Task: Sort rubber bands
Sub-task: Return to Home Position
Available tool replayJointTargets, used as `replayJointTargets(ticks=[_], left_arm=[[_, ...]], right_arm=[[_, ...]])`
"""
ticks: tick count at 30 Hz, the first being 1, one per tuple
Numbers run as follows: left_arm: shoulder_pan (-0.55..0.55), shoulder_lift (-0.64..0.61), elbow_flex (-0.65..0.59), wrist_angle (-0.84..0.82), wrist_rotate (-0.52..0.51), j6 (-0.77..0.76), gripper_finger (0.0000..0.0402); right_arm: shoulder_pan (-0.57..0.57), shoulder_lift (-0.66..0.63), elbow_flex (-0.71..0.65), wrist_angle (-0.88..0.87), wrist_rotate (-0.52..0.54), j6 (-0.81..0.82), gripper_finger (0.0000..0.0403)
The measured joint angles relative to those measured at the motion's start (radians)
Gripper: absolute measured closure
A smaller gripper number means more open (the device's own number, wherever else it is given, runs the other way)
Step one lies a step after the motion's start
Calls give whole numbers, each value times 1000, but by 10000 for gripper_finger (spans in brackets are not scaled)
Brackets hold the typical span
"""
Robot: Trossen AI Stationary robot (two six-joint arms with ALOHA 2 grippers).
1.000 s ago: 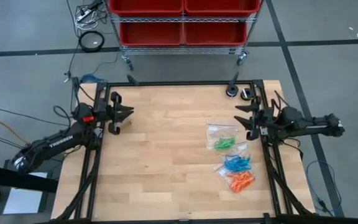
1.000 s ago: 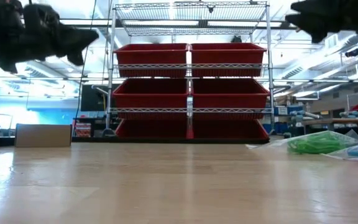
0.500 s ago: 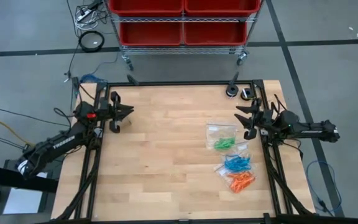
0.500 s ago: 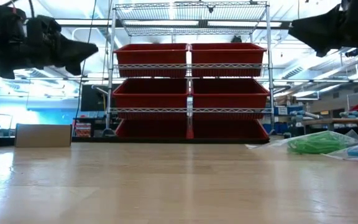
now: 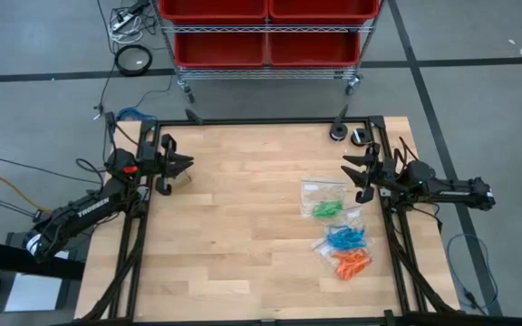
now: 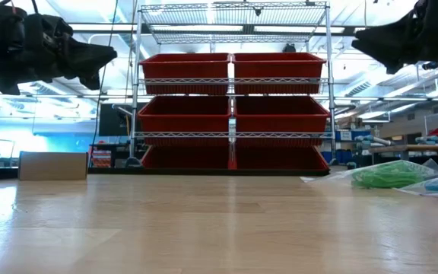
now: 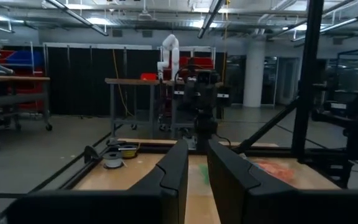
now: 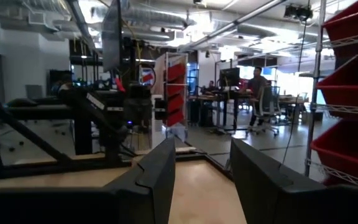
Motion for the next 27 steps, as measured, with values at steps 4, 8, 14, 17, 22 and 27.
replayJointTargets(ticks=[4, 8, 14, 17, 22, 27], left_arm=[[0, 0, 0, -6, 82, -2, 334], [-1, 0, 0, -6, 206, -103, 334], [-2, 0, 0, -7, 218, -208, 334], [-2, 0, 0, -5, 237, -237, 334], [-3, -1, 0, 5, 264, -262, 334], [-10, -1, 0, 6, 255, -262, 334]], right_arm=[[0, 2, 0, -8, -2, 0, 257], [0, 3, 0, -1, -2, 0, 258], [0, 3, 0, 1, -3, 0, 257], [0, 3, 0, 1, -3, 0, 258], [0, 3, 0, 2, -3, 0, 257], [0, 3, 0, 3, -3, 0, 258]])
